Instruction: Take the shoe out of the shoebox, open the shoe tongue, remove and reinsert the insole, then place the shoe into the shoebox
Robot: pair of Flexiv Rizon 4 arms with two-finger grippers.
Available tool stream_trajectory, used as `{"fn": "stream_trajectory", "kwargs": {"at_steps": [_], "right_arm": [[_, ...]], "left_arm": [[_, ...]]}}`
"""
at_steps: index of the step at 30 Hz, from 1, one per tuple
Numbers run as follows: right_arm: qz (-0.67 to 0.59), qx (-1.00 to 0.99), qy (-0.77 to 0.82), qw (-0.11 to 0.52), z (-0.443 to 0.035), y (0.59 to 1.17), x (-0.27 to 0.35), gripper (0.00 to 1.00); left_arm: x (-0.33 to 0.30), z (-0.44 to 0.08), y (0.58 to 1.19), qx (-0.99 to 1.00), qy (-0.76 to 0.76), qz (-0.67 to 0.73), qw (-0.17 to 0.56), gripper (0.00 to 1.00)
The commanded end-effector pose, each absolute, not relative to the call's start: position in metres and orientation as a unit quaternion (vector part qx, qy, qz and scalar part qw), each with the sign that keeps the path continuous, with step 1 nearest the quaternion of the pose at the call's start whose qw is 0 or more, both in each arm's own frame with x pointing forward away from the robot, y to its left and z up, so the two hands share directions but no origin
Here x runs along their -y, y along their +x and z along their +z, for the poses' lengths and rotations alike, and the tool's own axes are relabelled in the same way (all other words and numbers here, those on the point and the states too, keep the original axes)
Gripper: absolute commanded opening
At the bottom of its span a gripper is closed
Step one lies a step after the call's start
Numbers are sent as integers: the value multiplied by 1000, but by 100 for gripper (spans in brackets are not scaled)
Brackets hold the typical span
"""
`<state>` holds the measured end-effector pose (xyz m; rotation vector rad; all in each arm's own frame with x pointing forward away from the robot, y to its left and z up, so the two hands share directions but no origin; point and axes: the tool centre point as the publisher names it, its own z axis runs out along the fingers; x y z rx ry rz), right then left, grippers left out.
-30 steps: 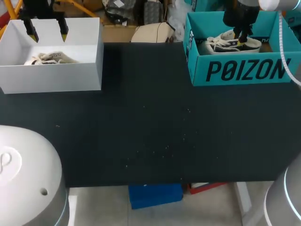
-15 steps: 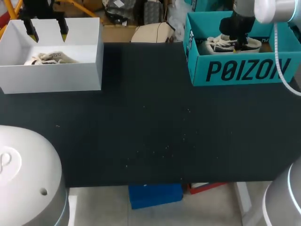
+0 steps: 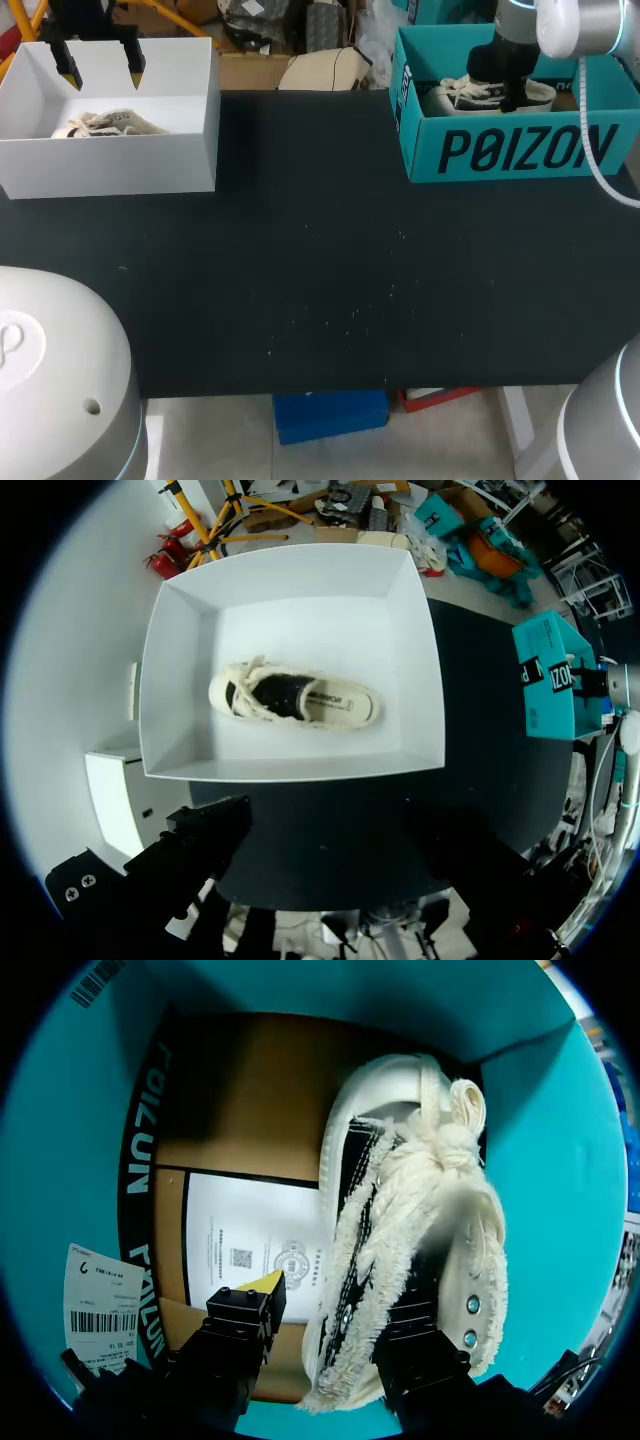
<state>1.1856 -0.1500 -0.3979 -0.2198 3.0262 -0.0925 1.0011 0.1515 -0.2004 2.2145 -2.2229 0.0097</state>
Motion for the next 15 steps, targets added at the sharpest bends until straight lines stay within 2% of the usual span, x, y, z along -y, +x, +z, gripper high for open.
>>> {"fn": "stream_trajectory", "kwargs": {"at_steps": [1,6,9,13,15], "right_arm": [[-33,-996,-71,48,-404,1195,147,38],[-38,-996,-70,47,-407,1197,146,31],[-41,-996,-70,46,-409,1198,146,20],[-43,-996,-66,47,-411,1198,147,19],[-47,-996,-62,48,-411,1198,147,11]], "left_arm": [[-151,-200,1001,708,706,1,1,100],[-151,-200,1001,708,706,1,1,100],[-151,-200,1001,708,706,1,1,100],[-151,-200,1001,708,706,1,1,100],[-151,-200,1001,708,706,1,1,100]]}}
